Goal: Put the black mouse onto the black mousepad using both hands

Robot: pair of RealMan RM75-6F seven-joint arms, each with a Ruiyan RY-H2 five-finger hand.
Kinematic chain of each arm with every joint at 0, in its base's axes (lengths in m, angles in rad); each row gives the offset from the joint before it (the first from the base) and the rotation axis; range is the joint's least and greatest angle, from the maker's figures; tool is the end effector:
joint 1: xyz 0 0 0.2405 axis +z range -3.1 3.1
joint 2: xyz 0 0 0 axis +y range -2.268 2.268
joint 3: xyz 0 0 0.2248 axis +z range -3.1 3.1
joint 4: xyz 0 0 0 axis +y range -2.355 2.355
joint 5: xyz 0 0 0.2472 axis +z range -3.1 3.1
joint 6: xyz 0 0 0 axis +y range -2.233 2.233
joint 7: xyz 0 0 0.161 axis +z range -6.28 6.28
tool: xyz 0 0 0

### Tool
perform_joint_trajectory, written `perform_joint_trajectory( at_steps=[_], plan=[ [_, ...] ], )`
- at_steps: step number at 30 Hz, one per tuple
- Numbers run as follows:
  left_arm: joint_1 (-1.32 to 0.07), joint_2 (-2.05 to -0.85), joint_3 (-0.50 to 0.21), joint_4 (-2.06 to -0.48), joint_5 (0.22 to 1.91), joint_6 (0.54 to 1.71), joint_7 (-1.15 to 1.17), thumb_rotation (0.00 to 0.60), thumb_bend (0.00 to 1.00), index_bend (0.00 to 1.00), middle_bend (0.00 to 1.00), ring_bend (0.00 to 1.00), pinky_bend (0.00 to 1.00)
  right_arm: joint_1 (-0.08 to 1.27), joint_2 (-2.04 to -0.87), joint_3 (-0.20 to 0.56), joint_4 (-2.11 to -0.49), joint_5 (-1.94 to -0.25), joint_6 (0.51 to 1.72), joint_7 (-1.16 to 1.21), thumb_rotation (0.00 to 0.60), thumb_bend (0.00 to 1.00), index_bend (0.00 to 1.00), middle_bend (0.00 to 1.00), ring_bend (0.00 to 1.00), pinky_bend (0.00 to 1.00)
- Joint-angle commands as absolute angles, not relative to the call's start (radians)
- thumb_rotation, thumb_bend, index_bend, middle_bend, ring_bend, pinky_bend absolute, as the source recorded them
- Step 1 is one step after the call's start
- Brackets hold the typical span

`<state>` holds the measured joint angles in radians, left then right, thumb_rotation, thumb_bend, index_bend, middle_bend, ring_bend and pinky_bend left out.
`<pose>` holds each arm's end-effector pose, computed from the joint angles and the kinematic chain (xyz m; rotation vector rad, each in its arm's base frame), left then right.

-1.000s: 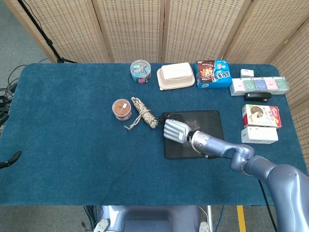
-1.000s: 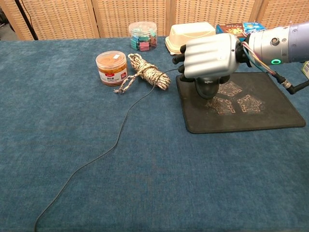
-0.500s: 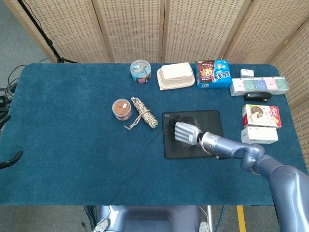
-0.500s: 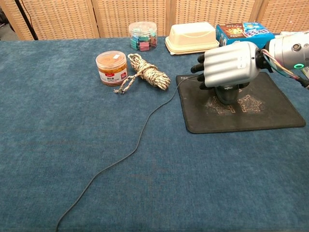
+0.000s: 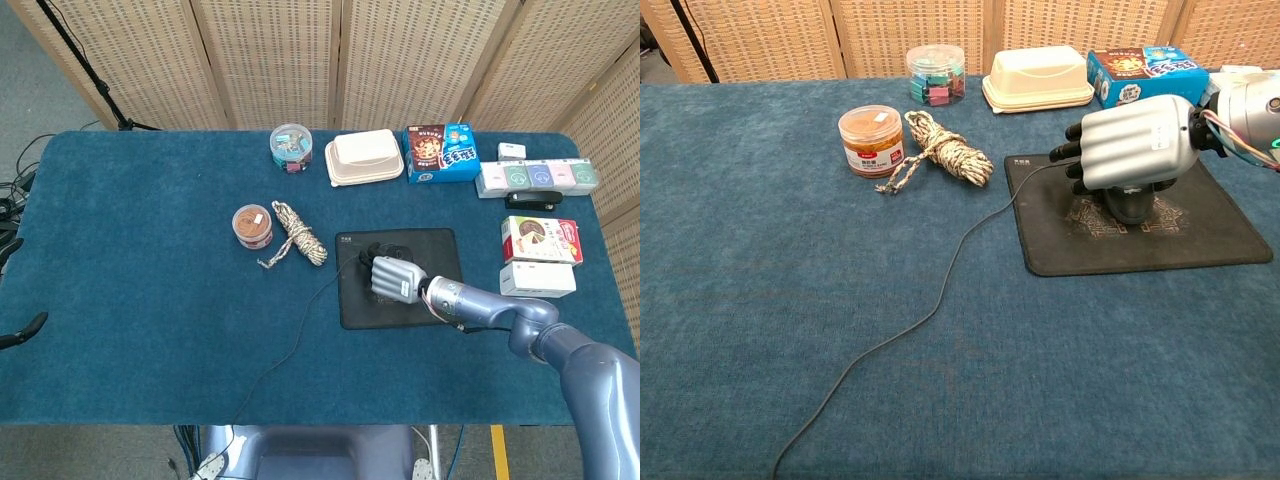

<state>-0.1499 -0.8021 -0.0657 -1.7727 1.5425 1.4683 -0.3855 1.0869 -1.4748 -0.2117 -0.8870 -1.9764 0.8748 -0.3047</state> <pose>-0.2695 0.2195 0.1847 -1.3855 -1.0252 -1.1515 -0.1614 -0.4090 -0.0384 2.4290 0.6995 0.3108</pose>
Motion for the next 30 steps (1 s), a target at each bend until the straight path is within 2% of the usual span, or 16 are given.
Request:
perform_joint_trajectory(
  at_steps=[1,6,9,16,21,24,30],
  plan=[
    [-0.149,-0.802,-0.065,-1.774,1.545,1.469,-0.384,0.600,0.26,0.00,0.00,0.00,0.00,1.084,-1.479,-0.212,-0.882,-1.976,0.879,-0.306,0.600,0.08,0.41,0.30,0.09,0.25],
    [-0.149,-0.803,-0.065,-1.775,1.545,1.469,-0.384,0.600,0.23,0.00,0.00,0.00,0.00,1.077,-1.482,-0.205,-0.879,-1.964,0.886,-0.314,0.600,0.08,0.13,0.10,0.00,0.15],
    [-0.150,-0.802,-0.065,-1.774,1.545,1.467,-0.387,0.600,0.22,0.00,0.00,0.00,0.00,1.075,-1.479,-0.202,-0.887,-1.958,0.887,-0.320,0.600,0.08,0.05,0.02,0.00,0.11],
    [-0.149,-0.801,-0.064,-1.772,1.550,1.469,-0.392,0.600,0.22,0.00,0.00,0.00,0.00,1.064,-1.449,-0.181,-0.936,-1.942,0.911,-0.359,0.600,0.08,0.01,0.00,0.00,0.06],
    [-0.148,-0.801,-0.061,-1.769,1.558,1.472,-0.395,0.600,0.22,0.00,0.00,0.00,0.00,1.042,-1.374,-0.150,-1.037,-1.910,0.942,-0.415,0.600,0.08,0.00,0.00,0.00,0.01],
    [-0.145,-0.802,-0.057,-1.770,1.568,1.477,-0.389,0.600,0.22,0.00,0.00,0.00,0.00,0.991,-1.293,-0.095,-1.131,-1.847,1.016,-0.462,0.600,0.08,0.00,0.00,0.00,0.00],
    [-0.133,-0.810,-0.049,-1.774,1.575,1.492,-0.362,0.600,0.22,0.00,0.00,0.00,0.00,0.859,-1.223,0.016,-1.277,-1.656,1.134,-0.520,0.600,0.08,0.00,0.00,0.00,0.00]
  ],
)
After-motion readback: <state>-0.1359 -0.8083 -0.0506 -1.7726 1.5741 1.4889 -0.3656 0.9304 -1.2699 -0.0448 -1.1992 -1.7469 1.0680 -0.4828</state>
